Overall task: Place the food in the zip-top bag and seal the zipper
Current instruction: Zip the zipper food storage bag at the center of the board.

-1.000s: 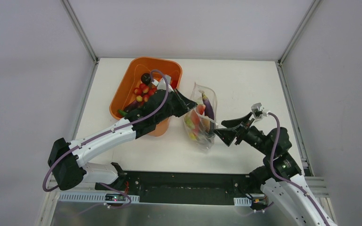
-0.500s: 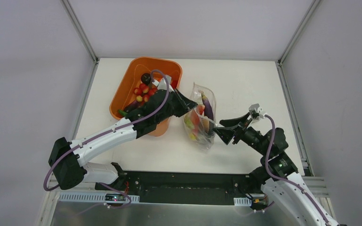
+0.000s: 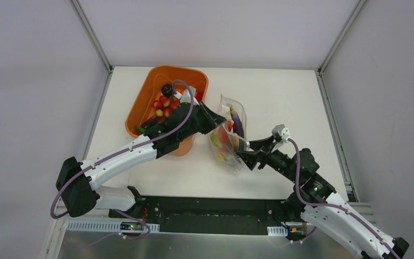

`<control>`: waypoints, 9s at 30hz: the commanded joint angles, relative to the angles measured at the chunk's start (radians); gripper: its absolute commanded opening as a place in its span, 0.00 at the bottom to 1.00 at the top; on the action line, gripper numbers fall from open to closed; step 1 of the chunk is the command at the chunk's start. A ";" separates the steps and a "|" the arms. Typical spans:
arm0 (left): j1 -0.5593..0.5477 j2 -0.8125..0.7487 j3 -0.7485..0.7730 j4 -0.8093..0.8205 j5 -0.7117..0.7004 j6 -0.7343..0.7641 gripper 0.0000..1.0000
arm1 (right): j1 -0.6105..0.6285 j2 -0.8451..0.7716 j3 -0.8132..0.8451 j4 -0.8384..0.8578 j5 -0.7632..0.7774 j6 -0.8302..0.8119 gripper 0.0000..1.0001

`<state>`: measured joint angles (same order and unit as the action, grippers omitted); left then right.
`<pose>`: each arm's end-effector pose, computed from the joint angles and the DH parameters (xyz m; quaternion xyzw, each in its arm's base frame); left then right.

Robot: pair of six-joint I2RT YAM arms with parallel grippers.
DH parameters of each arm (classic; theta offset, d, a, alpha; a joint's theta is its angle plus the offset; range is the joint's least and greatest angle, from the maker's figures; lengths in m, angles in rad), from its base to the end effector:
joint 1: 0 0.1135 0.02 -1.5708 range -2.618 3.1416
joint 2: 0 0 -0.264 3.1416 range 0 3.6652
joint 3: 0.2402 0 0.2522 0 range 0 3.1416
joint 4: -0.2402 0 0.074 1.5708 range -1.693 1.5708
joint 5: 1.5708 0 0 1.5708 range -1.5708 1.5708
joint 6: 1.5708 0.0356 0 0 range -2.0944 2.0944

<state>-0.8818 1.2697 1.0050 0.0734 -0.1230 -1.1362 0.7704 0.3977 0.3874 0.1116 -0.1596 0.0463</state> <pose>0.1948 -0.2297 0.3387 -0.1365 0.7588 -0.5123 0.3785 0.0899 0.0951 0.2843 -0.2920 0.6040 0.3428 0.6576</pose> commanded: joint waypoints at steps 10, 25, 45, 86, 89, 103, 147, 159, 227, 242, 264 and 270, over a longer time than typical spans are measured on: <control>0.007 -0.004 0.014 0.065 0.005 -0.013 0.00 | 0.060 0.015 -0.079 0.260 0.196 -0.125 0.48; 0.007 -0.014 0.009 0.067 -0.001 -0.015 0.00 | 0.063 -0.016 -0.104 0.250 0.203 -0.102 0.25; 0.008 -0.025 -0.012 0.092 -0.008 -0.030 0.00 | 0.064 -0.009 -0.142 0.284 0.186 -0.072 0.24; 0.009 -0.056 -0.021 0.120 0.015 0.034 0.27 | 0.063 -0.040 -0.096 0.222 0.134 -0.062 0.00; 0.009 -0.086 0.036 0.018 0.013 0.171 0.57 | 0.063 -0.037 -0.035 0.154 0.114 -0.086 0.00; 0.009 -0.313 0.195 -0.397 -0.050 0.695 0.99 | 0.058 0.151 0.343 -0.172 -0.092 -0.192 0.00; 0.006 -0.108 0.315 -0.238 0.856 1.056 0.89 | -0.071 0.298 0.473 -0.395 -0.657 -0.356 0.00; -0.029 -0.047 0.383 -0.312 0.936 1.060 0.72 | -0.073 0.256 0.485 -0.365 -0.713 -0.401 0.00; -0.186 0.033 0.422 -0.411 0.655 1.183 0.07 | -0.083 0.209 0.407 -0.266 -0.605 -0.325 0.00; -0.185 -0.007 0.399 -0.578 0.614 1.288 0.00 | -0.089 0.155 0.370 -0.204 -0.525 -0.286 0.00; -0.184 0.034 0.477 -0.505 0.608 1.155 0.00 | -0.090 0.185 0.369 -0.200 -0.567 -0.271 0.00; -0.184 0.088 0.570 -0.589 0.627 1.163 0.00 | -0.091 0.166 0.369 -0.207 -0.502 -0.277 0.46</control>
<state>-1.0611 1.3415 1.4834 -0.5224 0.4641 0.0433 0.6823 0.5816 0.7216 -0.1535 -0.6823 -0.2306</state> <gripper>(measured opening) 0.110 0.260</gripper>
